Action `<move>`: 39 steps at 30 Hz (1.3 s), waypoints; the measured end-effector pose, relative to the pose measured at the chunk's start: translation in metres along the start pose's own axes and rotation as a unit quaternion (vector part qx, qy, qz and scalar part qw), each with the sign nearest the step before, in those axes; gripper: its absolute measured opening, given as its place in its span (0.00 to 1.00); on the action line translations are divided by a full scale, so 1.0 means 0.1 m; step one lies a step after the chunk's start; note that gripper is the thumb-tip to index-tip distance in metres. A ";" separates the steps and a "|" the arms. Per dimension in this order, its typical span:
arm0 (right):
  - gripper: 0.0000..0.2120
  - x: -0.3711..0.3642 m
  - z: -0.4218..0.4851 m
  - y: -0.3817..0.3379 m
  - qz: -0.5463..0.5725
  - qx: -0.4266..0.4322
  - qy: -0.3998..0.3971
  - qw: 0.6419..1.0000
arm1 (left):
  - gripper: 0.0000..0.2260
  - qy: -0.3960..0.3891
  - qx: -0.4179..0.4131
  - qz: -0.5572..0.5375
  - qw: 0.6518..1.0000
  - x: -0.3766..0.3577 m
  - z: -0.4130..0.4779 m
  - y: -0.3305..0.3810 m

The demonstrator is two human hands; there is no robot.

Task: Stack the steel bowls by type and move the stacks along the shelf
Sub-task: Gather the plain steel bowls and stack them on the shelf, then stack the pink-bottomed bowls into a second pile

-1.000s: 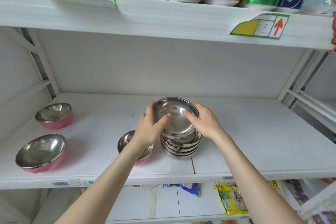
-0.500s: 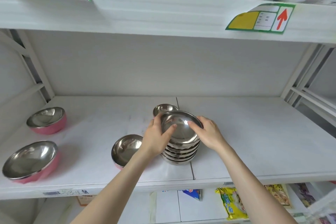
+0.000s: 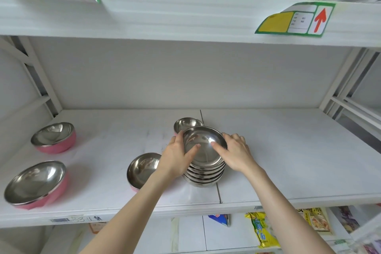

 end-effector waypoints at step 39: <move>0.44 0.82 -0.18 -1.32 -0.161 0.158 0.159 0.961 | 0.34 0.177 -0.101 0.422 0.884 1.49 -0.16 0.40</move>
Point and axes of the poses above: each hand's wrist, its own z-axis towards the middle knuckle, its own x-axis out of the back of the hand, y = z × x, the point moved 8 cm from there along z, towards the middle knuckle, and after that the axes turned 4 degrees about -y, right-handed, at the moved point
